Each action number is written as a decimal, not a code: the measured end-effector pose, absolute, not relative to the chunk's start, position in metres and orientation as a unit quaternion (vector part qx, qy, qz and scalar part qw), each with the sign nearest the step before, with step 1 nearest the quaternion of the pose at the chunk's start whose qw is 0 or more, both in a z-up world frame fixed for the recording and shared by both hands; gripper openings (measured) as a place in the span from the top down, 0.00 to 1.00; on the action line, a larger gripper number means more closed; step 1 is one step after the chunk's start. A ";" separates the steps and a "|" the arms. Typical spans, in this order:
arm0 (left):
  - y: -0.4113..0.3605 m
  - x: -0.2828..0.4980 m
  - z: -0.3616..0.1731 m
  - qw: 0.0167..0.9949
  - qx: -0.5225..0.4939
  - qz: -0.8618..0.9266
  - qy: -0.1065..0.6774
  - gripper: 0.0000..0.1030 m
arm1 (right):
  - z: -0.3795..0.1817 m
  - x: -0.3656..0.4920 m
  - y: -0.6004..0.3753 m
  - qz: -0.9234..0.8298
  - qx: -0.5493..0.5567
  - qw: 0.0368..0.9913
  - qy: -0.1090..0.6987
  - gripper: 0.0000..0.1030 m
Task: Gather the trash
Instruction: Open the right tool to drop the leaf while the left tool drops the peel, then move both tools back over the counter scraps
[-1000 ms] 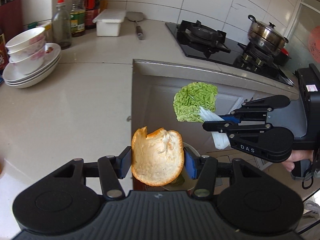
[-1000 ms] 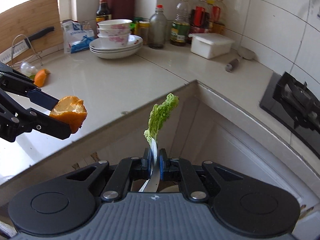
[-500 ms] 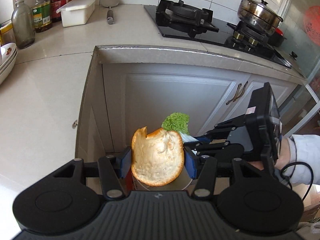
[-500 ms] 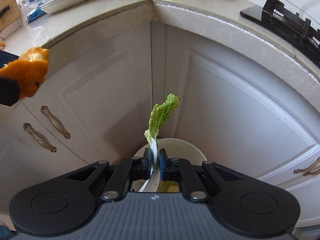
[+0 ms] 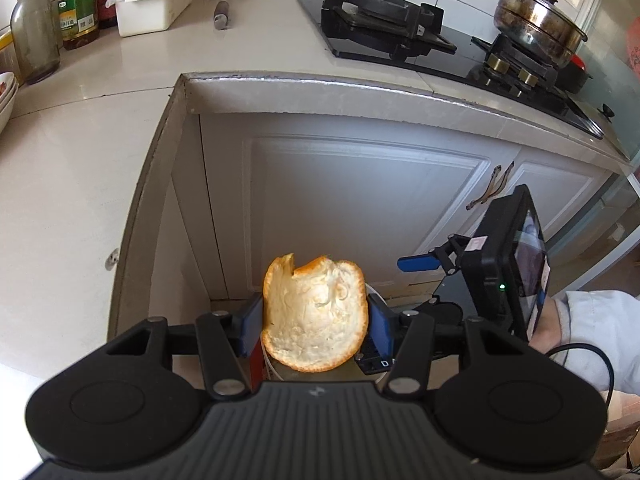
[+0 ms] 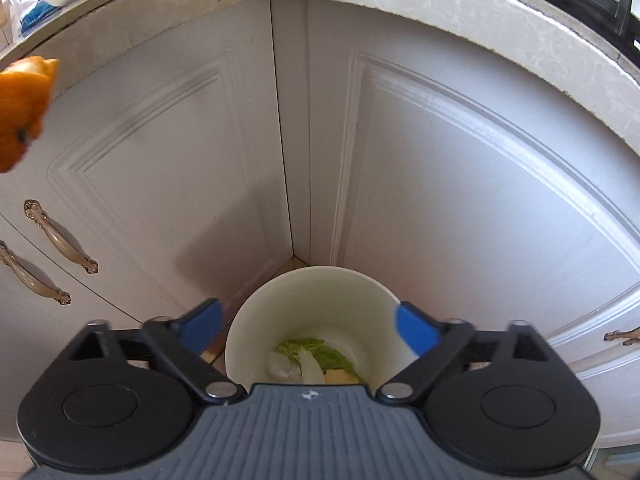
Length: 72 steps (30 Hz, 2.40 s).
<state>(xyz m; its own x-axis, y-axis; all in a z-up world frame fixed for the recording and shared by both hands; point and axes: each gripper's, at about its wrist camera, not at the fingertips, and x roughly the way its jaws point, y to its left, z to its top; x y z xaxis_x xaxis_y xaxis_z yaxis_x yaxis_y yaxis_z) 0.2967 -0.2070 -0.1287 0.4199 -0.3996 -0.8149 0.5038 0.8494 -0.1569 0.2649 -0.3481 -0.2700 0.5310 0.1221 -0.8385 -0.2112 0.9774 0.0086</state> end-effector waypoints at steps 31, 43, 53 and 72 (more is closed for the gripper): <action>-0.306 0.342 -0.254 0.808 0.093 -0.255 0.522 0.48 | -0.215 0.178 -0.420 0.039 0.002 0.890 0.454 0.00; -0.342 0.359 -0.327 0.792 0.119 -0.242 0.548 0.37 | -0.213 0.154 -0.431 0.029 0.021 0.905 0.425 0.00; -0.345 0.354 -0.300 0.814 0.110 -0.248 0.514 0.17 | -0.210 0.154 -0.429 0.029 0.009 0.900 0.435 0.00; -0.247 0.297 -0.114 0.878 0.070 -0.225 0.416 0.08 | -0.136 0.164 -0.371 0.119 -0.093 0.904 0.401 0.00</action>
<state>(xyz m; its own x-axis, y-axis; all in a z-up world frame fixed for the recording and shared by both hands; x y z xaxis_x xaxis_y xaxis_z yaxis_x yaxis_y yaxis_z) 0.2966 -0.2465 -0.1140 0.5519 -0.3369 -0.7628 0.4537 0.8888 -0.0642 0.1641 -0.3709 -0.1356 0.6503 0.1411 -0.7465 -0.2903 0.9542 -0.0725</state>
